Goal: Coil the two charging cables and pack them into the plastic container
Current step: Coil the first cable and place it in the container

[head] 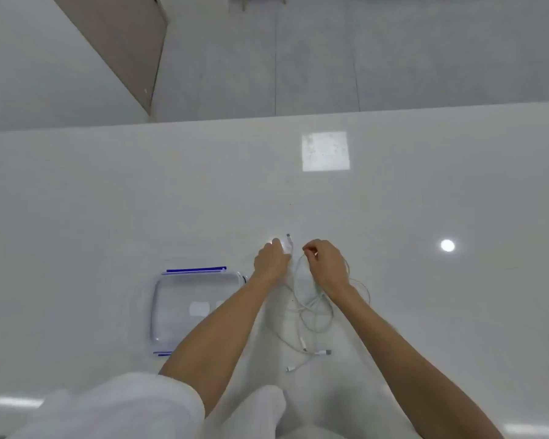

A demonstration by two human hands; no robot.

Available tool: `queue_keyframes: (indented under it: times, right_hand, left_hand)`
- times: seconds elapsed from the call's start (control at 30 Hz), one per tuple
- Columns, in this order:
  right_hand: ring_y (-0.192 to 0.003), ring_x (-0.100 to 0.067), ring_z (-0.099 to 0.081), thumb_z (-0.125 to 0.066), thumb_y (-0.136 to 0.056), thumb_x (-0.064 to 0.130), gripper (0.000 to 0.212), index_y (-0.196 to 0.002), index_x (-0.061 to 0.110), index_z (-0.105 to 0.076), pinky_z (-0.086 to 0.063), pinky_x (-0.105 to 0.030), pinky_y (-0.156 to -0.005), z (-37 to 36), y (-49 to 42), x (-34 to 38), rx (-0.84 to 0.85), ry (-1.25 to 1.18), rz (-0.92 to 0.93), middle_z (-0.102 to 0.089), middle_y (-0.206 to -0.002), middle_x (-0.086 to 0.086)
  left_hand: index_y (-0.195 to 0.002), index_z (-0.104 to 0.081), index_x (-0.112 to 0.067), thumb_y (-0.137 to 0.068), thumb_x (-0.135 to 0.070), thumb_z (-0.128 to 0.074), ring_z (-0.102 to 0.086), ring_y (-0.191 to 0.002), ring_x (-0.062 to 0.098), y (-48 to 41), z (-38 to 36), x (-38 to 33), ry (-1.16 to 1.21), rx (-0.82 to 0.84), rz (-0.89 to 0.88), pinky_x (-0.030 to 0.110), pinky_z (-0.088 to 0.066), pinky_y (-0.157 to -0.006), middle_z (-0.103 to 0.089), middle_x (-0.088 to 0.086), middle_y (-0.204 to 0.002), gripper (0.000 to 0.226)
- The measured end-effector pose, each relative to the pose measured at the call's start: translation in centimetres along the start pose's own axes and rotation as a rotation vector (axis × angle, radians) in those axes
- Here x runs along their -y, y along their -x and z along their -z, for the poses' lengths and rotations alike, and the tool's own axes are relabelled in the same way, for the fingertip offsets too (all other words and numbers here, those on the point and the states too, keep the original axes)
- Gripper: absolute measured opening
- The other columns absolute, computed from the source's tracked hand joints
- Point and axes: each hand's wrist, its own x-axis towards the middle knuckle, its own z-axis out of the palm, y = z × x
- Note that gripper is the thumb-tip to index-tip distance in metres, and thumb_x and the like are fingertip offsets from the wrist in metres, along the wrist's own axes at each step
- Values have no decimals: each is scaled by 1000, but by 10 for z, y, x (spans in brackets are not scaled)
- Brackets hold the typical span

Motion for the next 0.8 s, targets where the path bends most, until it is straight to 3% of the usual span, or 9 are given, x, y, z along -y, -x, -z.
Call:
queue_keyframes:
  times: [0.13,0.3,0.4,0.47,0.53,0.6,0.67,0.73,0.8]
  right_hand:
    - [-90,-17,-63,-50,-98,18,21,-109,13,-67,-51,-28,-78,-14,-8,-13,98,97,-66,-67,-107,-4]
    - [-111,-27,-57,-54,-96,33,33,-121,14,-63,-50,-36,-89,-21,4,-36,223,337,-30,-64,-118,-8]
    - [-112,-28,-52,-55,-95,30,31,-124,18,-57,-46,-35,-88,-20,25,-52,227,435,15,-60,-116,-6]
    - [-109,-28,-53,-52,-95,18,27,-121,17,-57,-46,-33,-83,-15,32,-62,195,401,-26,-60,-112,-7]
    - [-109,-30,-54,-47,-94,8,29,-119,14,-63,-47,-35,-85,-10,36,-67,176,332,-84,-63,-110,-11]
    - [-113,-29,-56,-47,-93,4,31,-115,11,-69,-45,-34,-95,0,38,-58,154,169,-84,-66,-113,-12]
    - [-114,-17,-57,-47,-99,13,29,-115,16,-70,-43,-28,-99,18,49,-24,207,-151,-106,-67,-119,-3]
    - [-106,-10,-63,-42,-103,29,31,-116,24,-69,-48,-22,-93,38,64,18,336,-447,-109,-69,-118,4]
    - [-94,-12,-69,-45,-103,29,29,-110,19,-71,-54,-20,-86,49,79,46,362,-525,2,-75,-103,0]
  left_hand:
    - [-103,-51,-6,-92,-6,-46,-55,-87,28,10,-25,14,-324,-10,-111,32,-36,-67,-59,13,-105,12]
    - [-109,-49,-1,-90,5,-40,-58,-94,34,12,-32,18,-292,31,-127,34,-39,-68,-56,19,-110,21]
    - [-110,-48,3,-91,-4,-45,-60,-86,33,12,-27,19,-25,31,-39,33,-40,-64,-57,18,-100,21]
    - [-114,-47,4,-87,-3,-48,-52,-70,22,17,-17,18,138,22,2,30,-38,-57,-50,9,-83,28]
    - [-98,-48,-7,-86,-4,-48,-47,-64,18,29,-1,15,281,36,4,36,-48,-60,-47,5,-79,12]
    - [-89,-42,-11,-90,-6,-49,-59,-65,23,44,19,6,492,85,13,40,-57,-69,-54,10,-86,9]
    - [-94,-43,-10,-93,-5,-49,-64,-61,25,64,45,-7,781,134,22,40,-60,-73,-58,16,-84,8]
    - [-97,-45,-7,-94,-3,-50,-66,-61,26,83,75,-22,1013,137,-15,37,-61,-72,-58,17,-79,7]
    - [-97,-49,-3,-94,-3,-52,-66,-64,26,102,108,-33,1150,117,-75,35,-60,-73,-57,16,-77,5]
